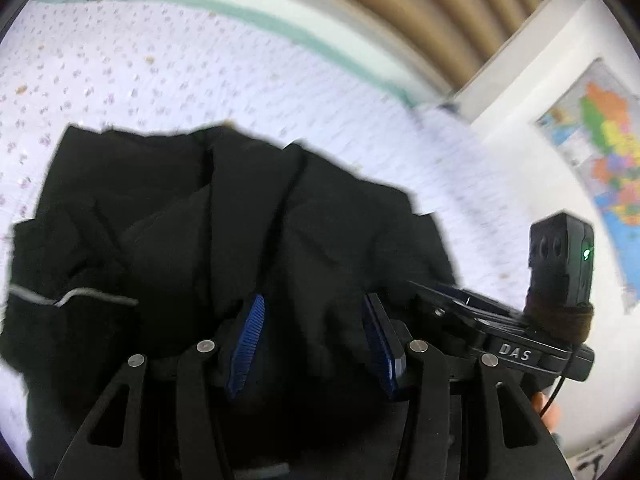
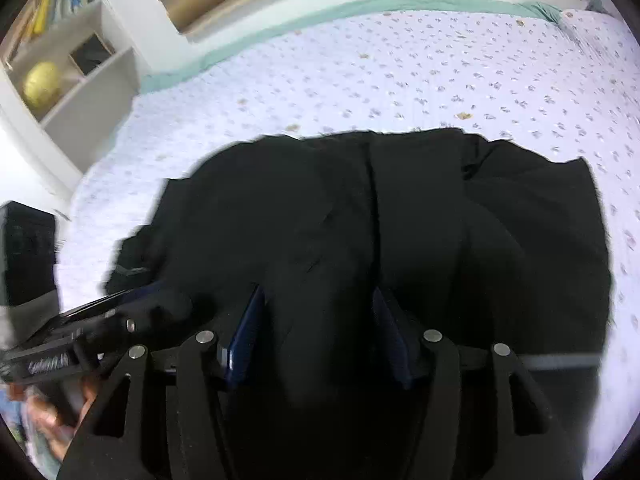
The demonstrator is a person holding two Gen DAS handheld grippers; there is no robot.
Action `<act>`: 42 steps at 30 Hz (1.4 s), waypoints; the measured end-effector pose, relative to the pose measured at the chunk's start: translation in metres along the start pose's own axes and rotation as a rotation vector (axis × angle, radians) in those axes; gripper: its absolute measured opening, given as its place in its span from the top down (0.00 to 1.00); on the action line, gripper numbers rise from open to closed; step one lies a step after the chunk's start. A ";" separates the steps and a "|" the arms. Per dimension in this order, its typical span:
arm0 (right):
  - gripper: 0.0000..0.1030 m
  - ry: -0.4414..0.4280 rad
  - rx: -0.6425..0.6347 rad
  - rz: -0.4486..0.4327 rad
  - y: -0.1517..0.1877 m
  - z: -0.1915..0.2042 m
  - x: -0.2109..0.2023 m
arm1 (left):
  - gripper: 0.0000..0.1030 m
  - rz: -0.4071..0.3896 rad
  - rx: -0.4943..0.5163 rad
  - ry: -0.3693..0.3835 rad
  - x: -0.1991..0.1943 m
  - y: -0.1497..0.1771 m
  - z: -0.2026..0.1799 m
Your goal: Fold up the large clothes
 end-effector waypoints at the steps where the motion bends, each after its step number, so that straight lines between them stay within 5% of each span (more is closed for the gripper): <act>1: 0.41 -0.009 -0.001 -0.022 0.002 0.005 -0.019 | 0.50 -0.014 0.003 0.001 -0.011 0.001 -0.003; 6: 0.41 0.039 -0.122 -0.057 0.028 0.031 -0.068 | 0.49 -0.006 -0.080 0.055 -0.035 0.021 -0.005; 10: 0.41 0.080 -0.104 0.058 0.053 0.011 -0.033 | 0.49 0.126 -0.086 -0.035 0.004 0.059 0.008; 12: 0.42 0.047 -0.049 0.098 0.063 -0.008 -0.014 | 0.49 0.101 -0.047 -0.040 0.015 0.070 0.016; 21: 0.35 -0.053 -0.049 -0.071 0.080 -0.018 -0.024 | 0.49 0.031 0.021 -0.037 0.004 0.079 0.008; 29: 0.27 -0.110 0.042 -0.033 0.106 -0.013 -0.098 | 0.49 0.002 0.027 -0.056 -0.102 0.078 0.003; 36: 0.27 0.106 0.055 -0.074 0.165 -0.038 -0.193 | 0.49 -0.042 0.044 -0.267 -0.221 0.125 0.054; 42: 0.27 0.291 0.176 -0.125 0.213 -0.085 -0.254 | 0.49 -0.061 -0.156 -0.170 -0.273 0.170 0.118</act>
Point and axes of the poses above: each gripper's, at about its wrist camera, not at the fingertips, and x roughly the way its jaws point, z to its left, y to its underside, the point moved 3 cm from there along x, roughly the way its jaws point, and after that the axes turned 7 degrees about -z, right-handed, at the moved point
